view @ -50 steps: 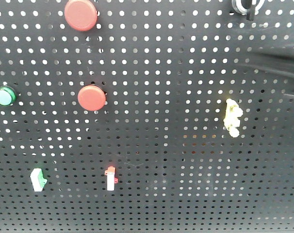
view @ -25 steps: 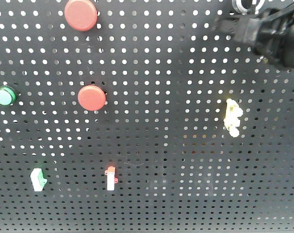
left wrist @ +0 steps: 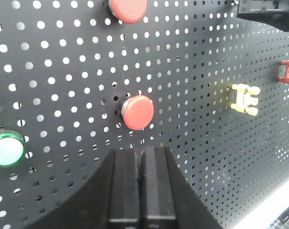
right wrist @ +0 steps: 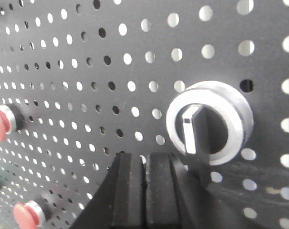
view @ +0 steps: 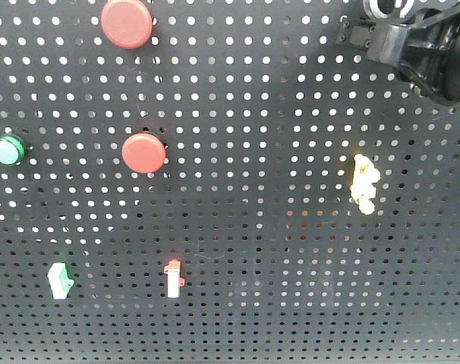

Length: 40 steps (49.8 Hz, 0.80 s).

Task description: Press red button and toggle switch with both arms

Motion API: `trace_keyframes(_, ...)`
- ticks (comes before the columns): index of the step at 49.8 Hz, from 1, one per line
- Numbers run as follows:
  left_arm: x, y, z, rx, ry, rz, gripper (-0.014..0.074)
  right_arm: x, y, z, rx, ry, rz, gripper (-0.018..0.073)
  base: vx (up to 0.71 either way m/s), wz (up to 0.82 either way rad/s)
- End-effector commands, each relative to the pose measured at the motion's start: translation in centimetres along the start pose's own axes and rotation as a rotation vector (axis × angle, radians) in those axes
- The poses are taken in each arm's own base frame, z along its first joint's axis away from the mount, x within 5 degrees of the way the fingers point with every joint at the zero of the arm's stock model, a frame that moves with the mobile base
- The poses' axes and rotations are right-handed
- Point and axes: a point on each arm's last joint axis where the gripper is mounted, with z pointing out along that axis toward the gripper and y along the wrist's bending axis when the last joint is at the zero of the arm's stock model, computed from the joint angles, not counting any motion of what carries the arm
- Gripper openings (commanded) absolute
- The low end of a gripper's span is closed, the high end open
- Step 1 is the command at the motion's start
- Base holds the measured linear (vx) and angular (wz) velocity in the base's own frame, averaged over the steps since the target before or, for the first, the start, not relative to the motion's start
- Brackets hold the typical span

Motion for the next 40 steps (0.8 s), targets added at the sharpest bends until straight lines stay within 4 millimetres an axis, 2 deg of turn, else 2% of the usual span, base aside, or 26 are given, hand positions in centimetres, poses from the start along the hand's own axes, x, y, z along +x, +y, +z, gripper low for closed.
trace_keyframes(1,-1.4,0.3,-0.4,-0.032,-0.081,-0.025,0.0002,-2.2,-0.4,-0.9,0.077,-0.129,-0.029,-0.0003,0.00,0.00)
trace_keyframes(17,-1.3,0.2,-0.4,-0.030,-0.078,-0.025,0.0002,-2.7,-3.0,-2.2,0.196,-0.132,-0.004,-0.0003,0.00,0.00)
trace_keyframes(25,-1.3,0.3,-0.4,-0.030,-0.079,-0.025,0.0002,-2.7,-2.2,-3.2,0.161,-0.077,-0.048,-0.0003,0.00,0.00)
trace_keyframes(30,-1.3,0.1,-0.5,-0.020,-0.068,-0.021,0.0002,-2.4,-1.6,-4.5,0.158,-0.066,-0.067,-0.0003,0.00,0.00)
trace_keyframes(35,-1.0,0.0,-1.1,-0.018,-0.059,0.015,0.0002,-1.2,-1.3,-6.5,0.200,-0.076,-0.102,-0.0003,0.00,0.00)
trace_keyframes(40,0.4,-0.1,-2.2,-0.032,-0.054,0.050,0.0002,1.2,-1.3,-8.8,0.265,-0.070,-0.174,-0.0003,0.00,0.00)
